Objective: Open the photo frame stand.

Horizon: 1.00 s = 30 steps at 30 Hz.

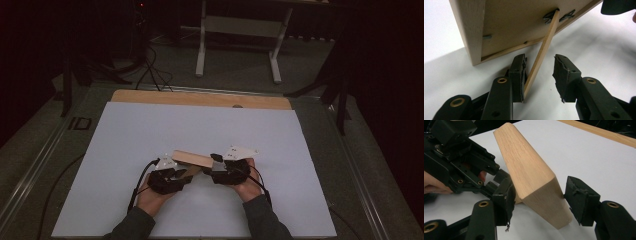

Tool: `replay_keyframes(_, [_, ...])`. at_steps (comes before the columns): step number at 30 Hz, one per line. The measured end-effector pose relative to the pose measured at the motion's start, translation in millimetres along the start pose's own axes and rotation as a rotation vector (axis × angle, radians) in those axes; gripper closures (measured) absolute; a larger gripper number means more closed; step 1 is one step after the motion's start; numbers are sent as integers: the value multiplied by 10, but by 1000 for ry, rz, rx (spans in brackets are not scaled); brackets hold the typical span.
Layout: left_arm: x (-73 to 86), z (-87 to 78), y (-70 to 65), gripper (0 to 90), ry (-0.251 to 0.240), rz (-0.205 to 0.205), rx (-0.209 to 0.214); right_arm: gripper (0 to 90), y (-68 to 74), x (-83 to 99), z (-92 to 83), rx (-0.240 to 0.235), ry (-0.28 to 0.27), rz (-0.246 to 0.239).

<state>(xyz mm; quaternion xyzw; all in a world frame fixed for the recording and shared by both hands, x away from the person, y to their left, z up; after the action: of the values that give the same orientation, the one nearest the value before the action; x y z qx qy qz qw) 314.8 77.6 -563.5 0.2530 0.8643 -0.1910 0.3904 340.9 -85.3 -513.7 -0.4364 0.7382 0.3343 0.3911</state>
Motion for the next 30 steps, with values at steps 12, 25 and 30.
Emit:
replay_keyframes(12, [17, 1, -9, 599, 3, 1, 4, 392, 21, 14, 4, -14, 15, -1])
replay_keyframes(25, [6, -65, 12, 586, -11, -9, 11, 380, 16, 16, -12, -17, 17, -5])
replay_keyframes(30, [-2, -96, 35, 583, -21, -19, 8, 376, 4, 23, -20, -16, 19, -2])
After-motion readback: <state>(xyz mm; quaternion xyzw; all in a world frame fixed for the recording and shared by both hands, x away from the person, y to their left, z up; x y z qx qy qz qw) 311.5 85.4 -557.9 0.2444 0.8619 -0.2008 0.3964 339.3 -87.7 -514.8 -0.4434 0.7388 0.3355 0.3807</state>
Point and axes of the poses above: each handheld gripper's, and its own axes: z roughly forward along the jaws, x roughly out of its underside, y roughly to its left, the point moved 6 cm from there along z, roughly forward along the jaws, and after that the axes turned 9 degrees about -x, right-handed, at the moved point
